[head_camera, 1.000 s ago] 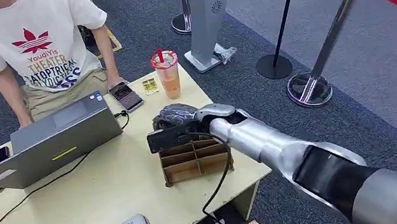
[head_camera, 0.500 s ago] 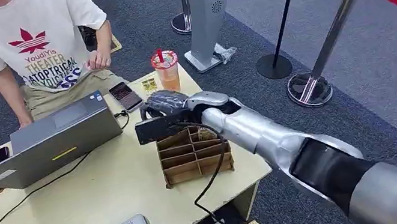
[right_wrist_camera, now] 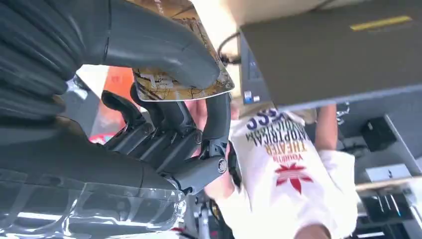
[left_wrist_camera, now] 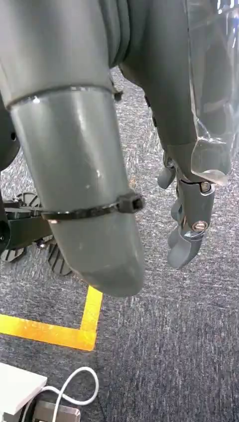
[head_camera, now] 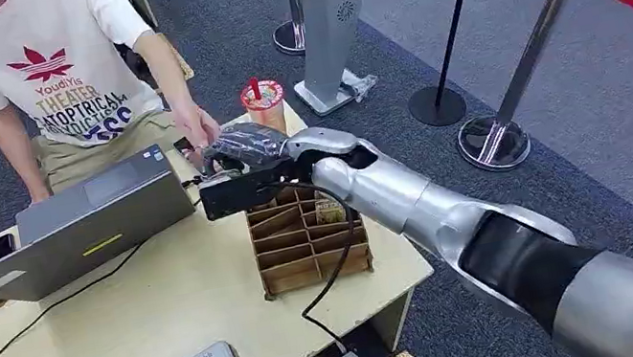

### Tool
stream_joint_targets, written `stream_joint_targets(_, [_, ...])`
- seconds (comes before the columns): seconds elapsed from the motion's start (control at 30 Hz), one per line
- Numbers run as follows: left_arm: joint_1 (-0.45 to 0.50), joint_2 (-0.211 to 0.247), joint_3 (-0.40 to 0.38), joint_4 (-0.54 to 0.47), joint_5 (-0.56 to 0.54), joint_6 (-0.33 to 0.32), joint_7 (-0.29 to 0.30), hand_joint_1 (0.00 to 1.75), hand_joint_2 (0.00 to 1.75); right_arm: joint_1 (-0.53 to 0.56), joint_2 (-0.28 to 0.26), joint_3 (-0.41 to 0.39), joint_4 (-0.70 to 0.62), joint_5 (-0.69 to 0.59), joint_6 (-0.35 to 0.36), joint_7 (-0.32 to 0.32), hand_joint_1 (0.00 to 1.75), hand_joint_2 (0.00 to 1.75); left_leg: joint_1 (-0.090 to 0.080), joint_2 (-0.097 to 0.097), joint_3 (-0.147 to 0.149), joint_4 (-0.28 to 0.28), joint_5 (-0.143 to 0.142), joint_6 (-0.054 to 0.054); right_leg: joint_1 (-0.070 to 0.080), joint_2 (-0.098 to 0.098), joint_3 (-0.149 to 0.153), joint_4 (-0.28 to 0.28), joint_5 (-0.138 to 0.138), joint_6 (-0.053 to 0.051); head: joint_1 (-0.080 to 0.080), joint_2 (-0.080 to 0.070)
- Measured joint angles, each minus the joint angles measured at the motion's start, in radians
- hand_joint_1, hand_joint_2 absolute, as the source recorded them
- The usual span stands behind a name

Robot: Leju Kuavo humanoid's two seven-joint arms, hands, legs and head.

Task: Pass the card to the sensor for recognition and then transmit it.

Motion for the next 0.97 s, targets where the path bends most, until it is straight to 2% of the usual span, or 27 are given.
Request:
stream_joint_targets(0.33, [-0.004,-0.003,0.000,0.000,-0.007,0.000,0.003,0.00,0.00,-0.137,0.032,-0.017,0.023,-0.027,0.005,0.029,1.75,1.75,0.000,0.000,0.000,0.000,0.000,0.000,0.000,0.000,0.000,0.000,0.000,0.000,0.000,0.000])
stream_joint_targets(0.5, [-0.007,-0.005,0.000,0.000,-0.016,0.001,0.013,0.00,0.00,-0.202,0.070,-0.031,0.105,-0.027,-0.009,0.053,1.75,1.75,0.000,0.000,0.000,0.000,0.000,0.000,0.000,0.000,0.000,0.000,0.000,0.000,0.000,0.000])
stream_joint_targets(0.83, [-0.012,-0.010,-0.003,0.000,-0.036,0.000,0.024,0.00,0.00,-0.259,0.108,-0.039,0.274,-0.011,-0.036,0.043,1.75,1.75,0.000,0.000,0.000,0.000,0.000,0.000,0.000,0.000,0.000,0.000,0.000,0.000,0.000,0.000])
stream_joint_targets(0.9, [-0.012,-0.010,-0.006,0.000,-0.038,0.000,0.025,0.00,0.00,-0.260,0.113,-0.040,0.307,-0.007,-0.047,0.031,1.48,1.75,0.000,0.000,0.000,0.000,0.000,0.000,0.000,0.000,0.000,0.000,0.000,0.000,0.000,0.000])
stream_joint_targets(0.93, [-0.013,-0.010,-0.007,0.000,-0.040,0.000,0.027,0.00,0.00,-0.259,0.114,-0.041,0.322,-0.001,-0.051,0.025,1.48,1.75,0.000,0.000,0.000,0.001,0.000,0.000,0.000,0.000,0.000,0.000,0.000,0.000,0.000,0.000])
stream_joint_targets(0.97, [-0.014,-0.010,-0.007,0.000,-0.042,0.000,0.028,0.00,0.00,-0.257,0.114,-0.041,0.333,0.004,-0.051,0.021,0.09,1.75,0.000,0.000,0.000,0.001,0.000,0.000,0.000,0.000,0.000,0.000,0.000,0.000,0.000,0.000])
